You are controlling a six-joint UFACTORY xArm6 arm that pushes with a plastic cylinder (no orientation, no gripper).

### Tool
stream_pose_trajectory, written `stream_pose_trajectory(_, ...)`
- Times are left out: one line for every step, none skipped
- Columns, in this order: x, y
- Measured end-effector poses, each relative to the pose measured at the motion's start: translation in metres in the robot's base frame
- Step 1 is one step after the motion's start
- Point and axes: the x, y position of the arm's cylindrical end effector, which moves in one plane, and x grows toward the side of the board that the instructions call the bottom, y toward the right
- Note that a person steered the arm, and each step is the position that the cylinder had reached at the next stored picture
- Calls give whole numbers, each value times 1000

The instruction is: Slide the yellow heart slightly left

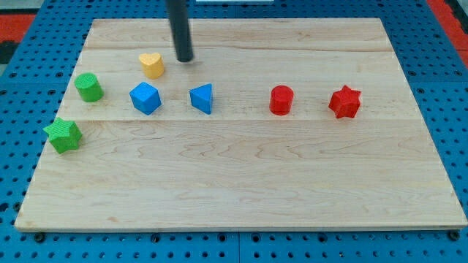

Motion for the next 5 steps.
stream_pose_trajectory(38, 23)
stream_pose_trajectory(32, -51)
stream_pose_trajectory(7, -88)
stream_pose_trajectory(-5, -70)
stream_pose_trajectory(-6, -125)
